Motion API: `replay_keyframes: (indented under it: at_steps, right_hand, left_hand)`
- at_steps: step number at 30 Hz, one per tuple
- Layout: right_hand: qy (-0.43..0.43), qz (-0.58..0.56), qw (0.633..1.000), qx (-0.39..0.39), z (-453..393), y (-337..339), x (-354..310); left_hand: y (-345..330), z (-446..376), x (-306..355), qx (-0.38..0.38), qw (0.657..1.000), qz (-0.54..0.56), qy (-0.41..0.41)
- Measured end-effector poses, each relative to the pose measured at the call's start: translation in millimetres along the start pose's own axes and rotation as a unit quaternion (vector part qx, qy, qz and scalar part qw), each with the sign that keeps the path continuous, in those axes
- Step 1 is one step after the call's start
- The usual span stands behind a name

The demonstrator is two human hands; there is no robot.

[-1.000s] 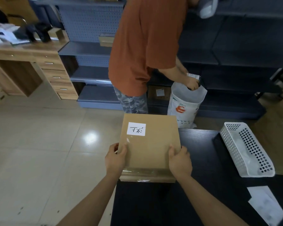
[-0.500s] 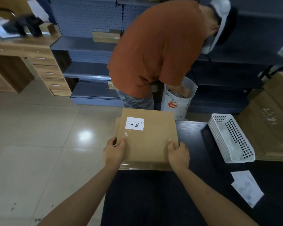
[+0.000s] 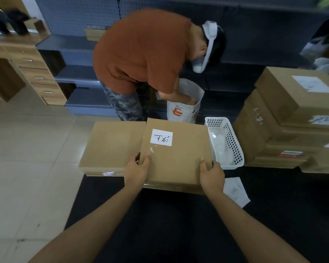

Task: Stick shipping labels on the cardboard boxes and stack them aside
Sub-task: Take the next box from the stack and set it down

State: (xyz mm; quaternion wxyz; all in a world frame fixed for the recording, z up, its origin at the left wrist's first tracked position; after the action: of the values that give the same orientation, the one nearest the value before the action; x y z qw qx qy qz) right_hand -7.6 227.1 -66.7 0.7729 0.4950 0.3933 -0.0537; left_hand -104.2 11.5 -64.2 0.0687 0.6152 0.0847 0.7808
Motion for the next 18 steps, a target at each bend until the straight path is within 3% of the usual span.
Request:
replay_keyframes:
  at_steps: [6,18]
  right_hand:
    - [-0.005,0.014,0.999,-0.033,-3.5,32.2,54.9]
    - [-0.029,0.061,0.993,-0.097,35.7,12.7,118.1]
  left_hand:
    - [-31.1,58.2,-17.3,0.011,1.000,-0.019,0.021]
    - [-15.1,106.7,-89.5,0.008,0.996,-0.059,0.073]
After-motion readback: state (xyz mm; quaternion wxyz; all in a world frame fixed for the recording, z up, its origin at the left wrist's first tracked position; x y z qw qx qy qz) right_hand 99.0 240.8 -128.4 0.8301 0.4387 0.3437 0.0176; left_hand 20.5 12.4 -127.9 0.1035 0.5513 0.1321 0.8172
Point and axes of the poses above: each hand's wrist, its own z-axis away from the middle knuckle, its own y-axis out of the back of the hand, x = y × z, the point moved 2 cm from there along -z, towards the middle knuckle, and after that the axes turned 9 degrees about z, right-handed, at the moved point
